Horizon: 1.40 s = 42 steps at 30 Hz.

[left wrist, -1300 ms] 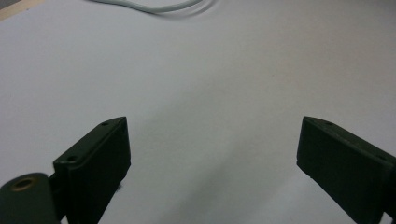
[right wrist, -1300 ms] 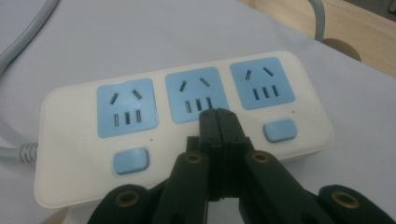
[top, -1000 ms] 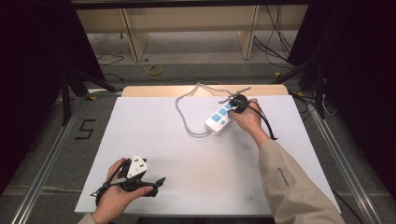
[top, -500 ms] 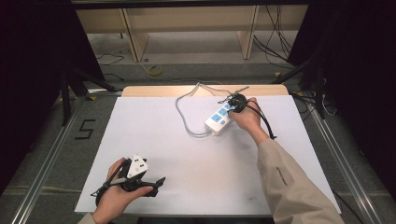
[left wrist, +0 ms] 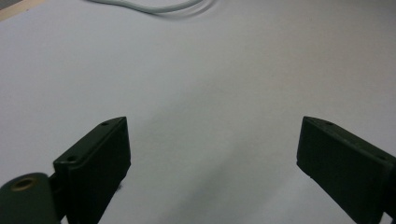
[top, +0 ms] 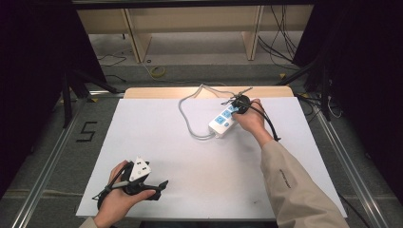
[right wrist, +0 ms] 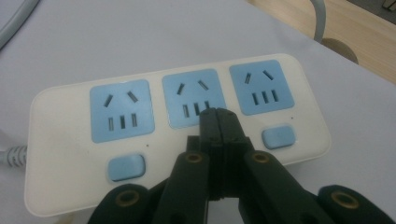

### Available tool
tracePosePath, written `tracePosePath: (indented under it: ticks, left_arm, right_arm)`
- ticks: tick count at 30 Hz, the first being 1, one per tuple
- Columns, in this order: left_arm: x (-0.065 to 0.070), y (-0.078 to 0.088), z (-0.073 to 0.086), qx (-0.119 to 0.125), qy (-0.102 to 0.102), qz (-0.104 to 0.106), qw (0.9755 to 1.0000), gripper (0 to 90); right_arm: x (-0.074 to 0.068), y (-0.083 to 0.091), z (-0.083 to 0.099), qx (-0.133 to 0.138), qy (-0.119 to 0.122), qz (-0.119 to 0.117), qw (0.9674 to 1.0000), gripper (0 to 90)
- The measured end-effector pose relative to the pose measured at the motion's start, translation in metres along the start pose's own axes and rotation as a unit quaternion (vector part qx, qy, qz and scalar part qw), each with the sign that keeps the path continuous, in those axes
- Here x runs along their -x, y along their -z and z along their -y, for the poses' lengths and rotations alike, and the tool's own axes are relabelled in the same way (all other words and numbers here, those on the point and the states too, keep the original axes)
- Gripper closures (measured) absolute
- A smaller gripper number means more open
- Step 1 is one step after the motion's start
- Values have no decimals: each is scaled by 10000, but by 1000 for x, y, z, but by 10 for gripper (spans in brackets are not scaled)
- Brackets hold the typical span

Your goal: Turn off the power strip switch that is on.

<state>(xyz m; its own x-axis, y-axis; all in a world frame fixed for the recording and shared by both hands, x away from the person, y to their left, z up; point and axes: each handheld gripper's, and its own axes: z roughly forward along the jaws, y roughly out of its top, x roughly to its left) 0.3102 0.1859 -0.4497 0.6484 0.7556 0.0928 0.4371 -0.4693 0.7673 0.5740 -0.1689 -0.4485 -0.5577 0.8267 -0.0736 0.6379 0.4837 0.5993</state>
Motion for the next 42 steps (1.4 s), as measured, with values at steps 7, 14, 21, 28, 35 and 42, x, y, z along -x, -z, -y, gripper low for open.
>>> tracePosePath:
  ticks: [7,14,21,28,35,42]
  left_arm:
    - [0,0,0,5,6,-2,10000,96]
    - [0,0,0,1,-8,4,10000,96]
    - [0,0,0,-2,-17,5,10000,96]
    - [1,0,0,-3,-21,5,10000,96]
    - [1,0,0,-5,-21,7,10000,96]
    - [1,0,0,-10,-26,12,10000,96]
  right_arm:
    - [0,0,-1,-44,56,6,10000,900]
    - [-2,0,-4,-150,146,77,9998,900]
    - [-1,0,-5,-187,98,42,9998,900]
    - [-1,-1,-5,-220,42,17,9997,900]
    - [-2,-1,-7,-276,104,47,9996,900]
    - [-2,-1,-6,-275,103,53,9996,900]
